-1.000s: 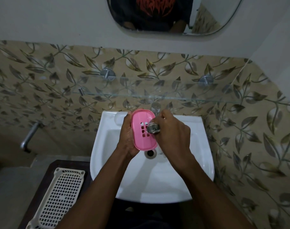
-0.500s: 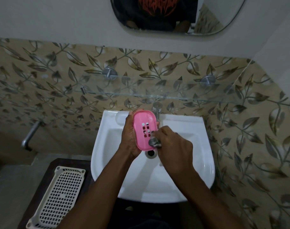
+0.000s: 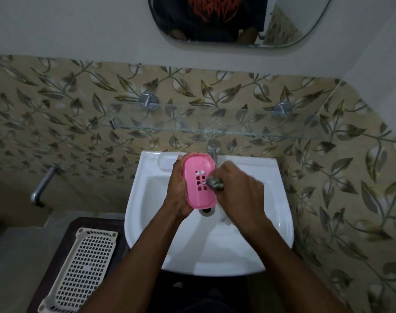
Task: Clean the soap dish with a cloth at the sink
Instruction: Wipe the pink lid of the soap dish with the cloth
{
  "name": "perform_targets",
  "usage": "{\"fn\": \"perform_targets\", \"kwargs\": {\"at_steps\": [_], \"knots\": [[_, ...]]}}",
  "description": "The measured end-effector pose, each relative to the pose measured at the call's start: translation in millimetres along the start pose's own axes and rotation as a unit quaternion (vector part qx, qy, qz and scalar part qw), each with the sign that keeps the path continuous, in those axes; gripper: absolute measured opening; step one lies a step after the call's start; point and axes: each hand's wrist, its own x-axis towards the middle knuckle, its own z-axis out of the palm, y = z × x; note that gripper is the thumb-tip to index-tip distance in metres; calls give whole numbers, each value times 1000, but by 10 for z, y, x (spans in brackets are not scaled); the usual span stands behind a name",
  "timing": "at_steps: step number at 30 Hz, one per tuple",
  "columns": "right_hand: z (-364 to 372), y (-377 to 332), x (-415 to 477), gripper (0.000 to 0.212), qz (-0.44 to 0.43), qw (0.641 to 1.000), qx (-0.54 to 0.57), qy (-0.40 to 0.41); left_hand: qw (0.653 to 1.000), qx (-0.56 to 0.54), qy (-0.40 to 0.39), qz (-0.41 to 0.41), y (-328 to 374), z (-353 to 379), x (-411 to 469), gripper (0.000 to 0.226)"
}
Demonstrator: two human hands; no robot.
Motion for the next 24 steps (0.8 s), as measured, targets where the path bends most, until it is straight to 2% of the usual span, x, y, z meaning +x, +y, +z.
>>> {"fn": "perform_targets", "kwargs": {"at_steps": [5, 11, 16, 22, 24], "knots": [[25, -34, 256, 13, 38, 999, 6, 36, 999, 40, 1, 11, -77, -38, 17, 53], [90, -119, -36, 18, 53, 998, 24, 4, 999, 32, 5, 18, 3, -65, 1, 53], [-14, -90, 240, 15, 125, 991, 41, 32, 995, 95, -4, -6, -114, 21, -25, 49], [53, -199, -10, 26, 93, 994, 56, 10, 997, 67, 17, 38, -59, 12, -20, 47], [67, -122, -17, 22, 110, 993, 42, 1, 997, 69, 22, 38, -93, -10, -23, 48]]}}
